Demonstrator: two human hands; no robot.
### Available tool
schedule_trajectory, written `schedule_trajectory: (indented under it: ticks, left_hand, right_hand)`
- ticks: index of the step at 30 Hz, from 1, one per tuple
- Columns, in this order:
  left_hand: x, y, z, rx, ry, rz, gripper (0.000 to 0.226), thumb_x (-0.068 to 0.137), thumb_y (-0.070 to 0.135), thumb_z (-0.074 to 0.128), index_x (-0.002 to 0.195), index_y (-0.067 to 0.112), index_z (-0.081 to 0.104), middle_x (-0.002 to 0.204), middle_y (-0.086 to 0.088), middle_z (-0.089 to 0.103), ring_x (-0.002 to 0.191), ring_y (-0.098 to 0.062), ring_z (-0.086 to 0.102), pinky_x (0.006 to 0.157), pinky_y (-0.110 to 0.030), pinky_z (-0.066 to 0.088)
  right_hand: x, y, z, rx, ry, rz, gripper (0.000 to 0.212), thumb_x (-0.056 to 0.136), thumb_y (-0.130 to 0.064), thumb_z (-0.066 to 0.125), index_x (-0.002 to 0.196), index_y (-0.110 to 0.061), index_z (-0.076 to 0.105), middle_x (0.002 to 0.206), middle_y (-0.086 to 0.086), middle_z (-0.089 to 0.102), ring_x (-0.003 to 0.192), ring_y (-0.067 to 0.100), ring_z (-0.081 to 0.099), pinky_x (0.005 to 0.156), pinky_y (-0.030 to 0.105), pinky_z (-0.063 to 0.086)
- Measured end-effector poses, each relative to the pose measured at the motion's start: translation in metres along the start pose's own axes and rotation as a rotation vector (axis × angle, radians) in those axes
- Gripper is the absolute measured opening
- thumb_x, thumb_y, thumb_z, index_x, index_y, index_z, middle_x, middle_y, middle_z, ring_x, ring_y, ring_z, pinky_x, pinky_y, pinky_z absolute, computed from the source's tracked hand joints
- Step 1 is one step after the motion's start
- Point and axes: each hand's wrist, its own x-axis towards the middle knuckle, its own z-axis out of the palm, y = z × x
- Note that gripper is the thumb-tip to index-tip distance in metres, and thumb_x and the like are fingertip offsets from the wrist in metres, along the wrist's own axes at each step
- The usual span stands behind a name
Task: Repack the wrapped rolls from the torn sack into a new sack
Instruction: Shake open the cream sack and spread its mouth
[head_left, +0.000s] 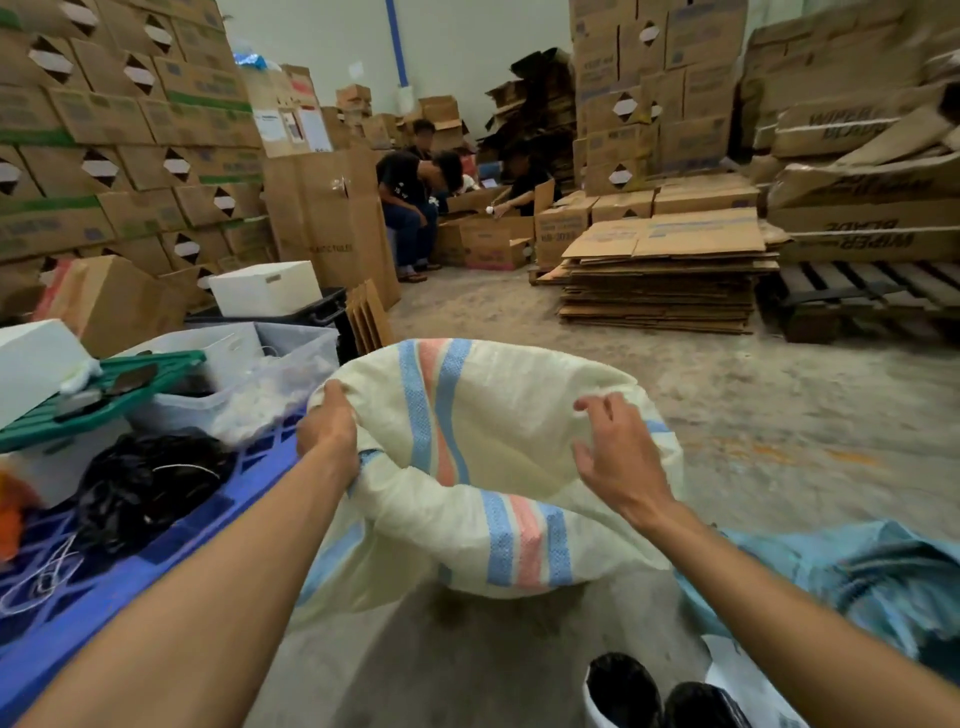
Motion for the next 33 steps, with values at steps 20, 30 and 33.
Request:
schedule_trajectory:
  ticks: [20,30,33]
  left_hand:
    - [0.167,-0.067,-0.012,1.013,-0.956,0.304,0.080,0.066,0.001,0.073,0.123,0.027,0.024,0.120,-0.008,0.045,0.106,-0.025,0.050,0.077,-0.033,0.052]
    - [0.162,-0.109,0.000,0.256,-0.510,0.362,0.044,0.096,0.022,0.054,0.129,0.021,0.024,0.117,-0.010,0.051,0.105,-0.030,0.055,0.088,-0.043,0.044]
    - [0.166,-0.105,-0.001,0.214,-0.305,0.440,0.038,0.090,0.017,0.052,0.113,0.026,0.024,0.112,-0.017,0.052,0.096,-0.036,0.056,0.084,-0.052,0.048]
  right_hand:
    - [0.038,-0.006,0.162,0.085,-0.680,0.493,0.096,0.070,-0.045,0.084,0.149,-0.024,0.034,0.147,-0.001,0.044,0.125,0.027,0.053,0.073,0.025,0.056]
    - [-0.051,-0.044,0.232,-0.194,-1.360,0.164,0.061,0.081,-0.045,0.065,0.137,-0.027,0.047,0.135,0.007,0.056,0.120,0.031,0.055,0.089,0.040,0.044]
    - [-0.057,-0.050,0.220,-0.313,-1.524,0.047,0.101,0.079,-0.041,0.078,0.155,-0.035,0.012,0.156,0.005,0.034,0.141,0.032,0.036,0.113,0.045,0.033]
